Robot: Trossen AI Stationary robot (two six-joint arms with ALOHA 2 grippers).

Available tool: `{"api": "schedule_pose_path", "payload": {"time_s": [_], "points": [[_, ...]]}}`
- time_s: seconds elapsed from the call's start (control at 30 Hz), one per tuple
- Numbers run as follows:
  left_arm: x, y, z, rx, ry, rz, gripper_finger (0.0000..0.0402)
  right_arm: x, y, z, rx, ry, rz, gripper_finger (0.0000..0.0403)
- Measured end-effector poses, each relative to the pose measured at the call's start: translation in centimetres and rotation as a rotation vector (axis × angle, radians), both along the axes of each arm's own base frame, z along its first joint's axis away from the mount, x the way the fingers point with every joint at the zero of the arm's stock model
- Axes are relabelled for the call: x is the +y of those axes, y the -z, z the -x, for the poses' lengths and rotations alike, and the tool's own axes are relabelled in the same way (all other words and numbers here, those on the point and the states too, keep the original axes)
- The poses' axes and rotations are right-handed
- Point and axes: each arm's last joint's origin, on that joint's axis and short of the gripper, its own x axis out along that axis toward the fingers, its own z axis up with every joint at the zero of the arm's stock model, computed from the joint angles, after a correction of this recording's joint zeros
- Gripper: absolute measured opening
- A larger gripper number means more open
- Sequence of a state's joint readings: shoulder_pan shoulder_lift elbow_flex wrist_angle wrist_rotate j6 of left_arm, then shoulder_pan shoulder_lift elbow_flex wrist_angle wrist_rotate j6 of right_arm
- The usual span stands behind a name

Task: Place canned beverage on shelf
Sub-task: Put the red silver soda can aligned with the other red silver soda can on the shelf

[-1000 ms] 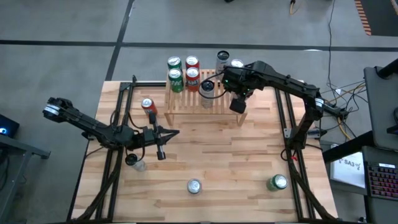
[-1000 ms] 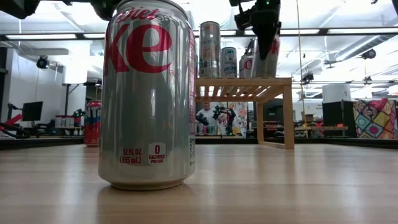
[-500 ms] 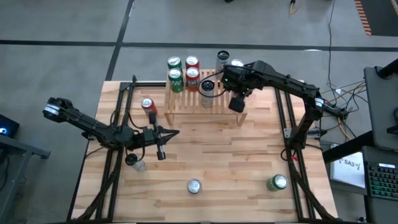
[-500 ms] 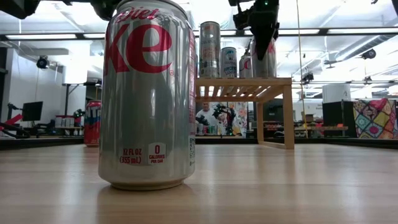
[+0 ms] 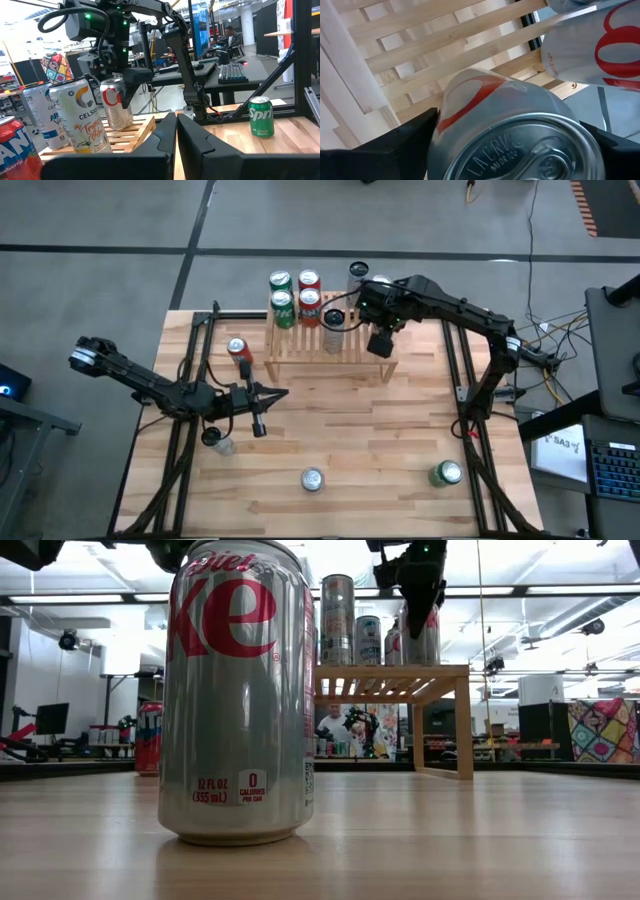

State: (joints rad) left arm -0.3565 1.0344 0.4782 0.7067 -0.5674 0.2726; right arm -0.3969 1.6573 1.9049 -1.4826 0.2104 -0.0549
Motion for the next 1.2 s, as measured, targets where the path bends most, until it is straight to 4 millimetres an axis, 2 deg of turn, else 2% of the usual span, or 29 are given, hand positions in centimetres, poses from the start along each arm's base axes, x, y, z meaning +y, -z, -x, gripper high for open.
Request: {"api": "schedule_pose_path", "payload": {"time_s": [0.57,0.9,1.2], "points": [[0.0,0.1,0.0,0.006,0.000,-0.002,0.0000,-0.1,-0.1,-0.1,-0.014,0.008,0.004,0.0334],[0.0,0.1,0.0,0.006,0.000,-0.002,0.0000,-1.3,-0.3,0.5,-0.066,0.125,0.002,0.0334],[0.0,0.1,0.0,0.006,0.000,-0.002,0.0000,-1.5,-0.4,0.4,-0.078,0.112,-0.001,0.0334]]}}
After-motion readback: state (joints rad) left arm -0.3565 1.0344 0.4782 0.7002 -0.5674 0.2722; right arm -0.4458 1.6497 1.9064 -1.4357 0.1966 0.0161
